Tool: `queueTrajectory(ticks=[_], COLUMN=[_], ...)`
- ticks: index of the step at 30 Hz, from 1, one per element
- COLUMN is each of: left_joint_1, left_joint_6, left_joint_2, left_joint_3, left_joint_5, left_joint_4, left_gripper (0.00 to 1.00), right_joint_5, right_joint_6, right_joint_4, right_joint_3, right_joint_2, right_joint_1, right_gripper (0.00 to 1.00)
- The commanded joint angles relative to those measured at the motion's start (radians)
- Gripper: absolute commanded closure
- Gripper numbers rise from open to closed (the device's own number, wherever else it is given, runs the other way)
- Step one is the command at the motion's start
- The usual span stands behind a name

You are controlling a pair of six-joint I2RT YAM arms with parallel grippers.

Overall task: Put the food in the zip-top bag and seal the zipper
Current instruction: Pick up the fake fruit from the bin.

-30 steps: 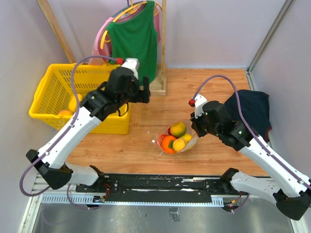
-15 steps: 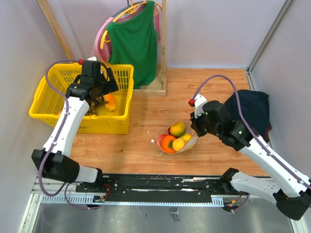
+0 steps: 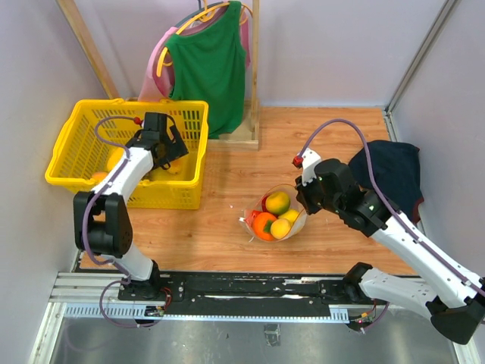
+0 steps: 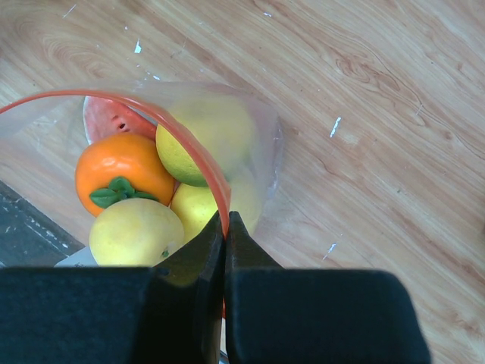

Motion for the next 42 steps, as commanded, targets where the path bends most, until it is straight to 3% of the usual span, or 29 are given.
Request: queueTrajectory(ticks=[1,8,19,30,38,42], left_joint_1=[0.006,0.007,0.007,0.007,0.007,0.007], left_joint_6=[-0.054,-0.091,-0.051,-0.052,-0.056,-0.039], left_joint_2=[0.076,0.159,0.290,0.315,0.225,0.175], left_joint_3=[-0.018,-0.047,-0.051,-0.080,-0.104,-0.101], left_joint_5=[-0.038,-0.073,-0.151,-0.147,-0.107,-0.043], left_joint_4=[0.130,0.270,0.342,0.389,0.343,0.284], left_gripper=[0.07,0.07,0.08,0.26,0.41,0.53], right_joint_5=[0.003,-0.003,-0.013,-0.018,-0.024,-0.026], right_joint_6=[-0.010,-0.015,-0.021,-0.021,-0.021,-0.020], right_joint_4=[0.030,0.041,0.053,0.054,0.052,0.052], right_joint_3=[-0.019,-0.027,-0.037,-0.038,-0.033,-0.032], right_joint_2=[-0.017,-0.014,-0.005,-0.007,-0.010,-0.011], right_joint_1=[0.013,0.013,0.011,0.012,0.010,0.011], right_gripper=[0.99,0.99,0.99,0.99,0.99,0.99])
